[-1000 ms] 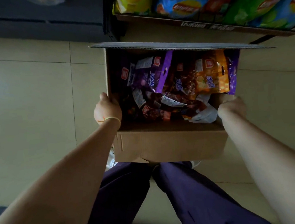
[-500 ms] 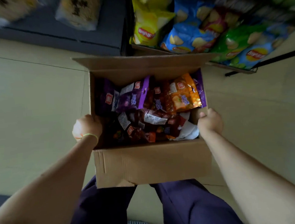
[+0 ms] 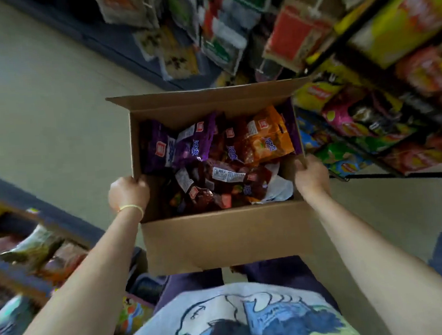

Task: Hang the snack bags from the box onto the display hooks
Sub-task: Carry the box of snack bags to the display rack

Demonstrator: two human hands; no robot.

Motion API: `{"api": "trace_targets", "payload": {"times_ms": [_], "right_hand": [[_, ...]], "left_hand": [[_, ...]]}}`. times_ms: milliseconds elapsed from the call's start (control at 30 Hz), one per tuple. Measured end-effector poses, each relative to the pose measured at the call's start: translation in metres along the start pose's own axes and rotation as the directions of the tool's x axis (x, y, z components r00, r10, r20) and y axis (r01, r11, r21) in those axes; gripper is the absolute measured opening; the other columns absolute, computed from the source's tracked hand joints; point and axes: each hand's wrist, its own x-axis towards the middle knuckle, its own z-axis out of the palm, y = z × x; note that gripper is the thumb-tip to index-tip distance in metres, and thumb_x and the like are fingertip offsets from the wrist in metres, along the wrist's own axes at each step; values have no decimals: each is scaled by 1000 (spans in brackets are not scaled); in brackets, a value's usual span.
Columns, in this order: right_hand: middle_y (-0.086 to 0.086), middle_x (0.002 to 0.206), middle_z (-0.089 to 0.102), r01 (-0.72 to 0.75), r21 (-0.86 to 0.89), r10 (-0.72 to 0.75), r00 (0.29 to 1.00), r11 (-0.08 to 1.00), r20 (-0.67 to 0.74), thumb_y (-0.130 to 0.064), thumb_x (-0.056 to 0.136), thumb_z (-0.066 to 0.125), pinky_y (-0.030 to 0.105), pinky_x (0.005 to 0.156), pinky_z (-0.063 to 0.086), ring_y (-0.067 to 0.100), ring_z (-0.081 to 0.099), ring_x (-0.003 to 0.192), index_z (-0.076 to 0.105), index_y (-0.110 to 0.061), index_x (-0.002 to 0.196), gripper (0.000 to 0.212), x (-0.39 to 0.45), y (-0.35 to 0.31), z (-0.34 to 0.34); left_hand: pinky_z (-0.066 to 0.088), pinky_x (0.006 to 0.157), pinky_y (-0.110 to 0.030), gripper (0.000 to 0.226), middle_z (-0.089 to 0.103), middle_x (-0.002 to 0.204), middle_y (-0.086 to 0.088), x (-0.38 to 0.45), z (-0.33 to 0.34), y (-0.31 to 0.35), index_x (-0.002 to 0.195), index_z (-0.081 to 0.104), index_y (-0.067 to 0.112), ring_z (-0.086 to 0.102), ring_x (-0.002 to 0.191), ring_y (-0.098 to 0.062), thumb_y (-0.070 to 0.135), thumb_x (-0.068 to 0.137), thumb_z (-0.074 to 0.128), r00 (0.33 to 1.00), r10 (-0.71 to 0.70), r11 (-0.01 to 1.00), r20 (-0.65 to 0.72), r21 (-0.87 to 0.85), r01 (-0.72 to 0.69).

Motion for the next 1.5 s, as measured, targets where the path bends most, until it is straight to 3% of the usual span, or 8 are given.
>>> {"api": "trace_targets", "payload": {"times_ms": [100,233,367,567,900,1067,1367,1500], "right_hand": [[16,94,63,149,-18,-150,987,989,-50,-30,104,44,37,60,37,31,56,77,60,-6,106,29,-29,-65,-30],[13,99,67,251,46,-247,966,967,-77,-33,103,46,43,71,49,36,62,92,61,-10,101,28,-51,-152,-47],[13,97,68,350,59,-346,936,935,-65,-33,102,48,38,66,46,36,63,90,63,-9,100,28,-53,-230,-49],[18,112,68,449,78,-449,893,890,-13,-35,102,49,46,86,48,40,61,105,66,-8,111,33,-18,-355,-31],[23,111,66,701,19,-696,705,713,140,-31,102,49,41,79,43,41,59,106,64,-1,114,36,29,-601,-22],[12,77,60,773,25,-766,624,634,156,-29,100,53,38,66,44,35,59,77,56,-5,77,33,16,-719,6],[8,85,59,849,-107,-812,527,518,249,-33,100,50,37,68,43,28,54,79,61,-6,91,31,-55,-951,101],[10,84,64,865,-127,-834,501,485,231,-33,100,51,39,68,46,33,59,81,60,-9,82,32,-94,-1055,136]], "left_hand": [[49,84,-44,37,67,106,-31,-7,-63,-24,101,70,-8,63,102,-46,26,95,57,998,-37,995,-54,-94,32],[49,82,-42,37,67,106,-32,1,-131,-48,98,70,-7,63,102,-48,27,95,58,987,-85,982,-139,-180,59],[49,81,-41,37,68,104,-31,19,-181,-66,97,71,-4,63,101,-47,30,95,58,965,-173,954,-196,-278,115],[50,82,-39,36,69,112,-24,73,-240,-68,106,73,4,63,105,-43,35,96,57,929,-288,920,-232,-335,201],[50,85,-40,38,68,114,-22,181,-365,-59,102,72,5,63,107,-41,38,95,56,843,-473,847,-257,-396,354],[50,84,-42,36,68,111,-24,235,-410,-87,100,72,3,63,105,-42,35,96,56,800,-540,794,-262,-473,381],[49,84,-42,39,67,112,-27,396,-531,-197,100,70,-1,62,108,-43,35,97,54,811,-528,786,-251,-506,355],[48,78,-38,38,68,110,-24,466,-611,-243,99,70,-1,63,105,-41,33,99,53,815,-521,785,-254,-518,341]]}}
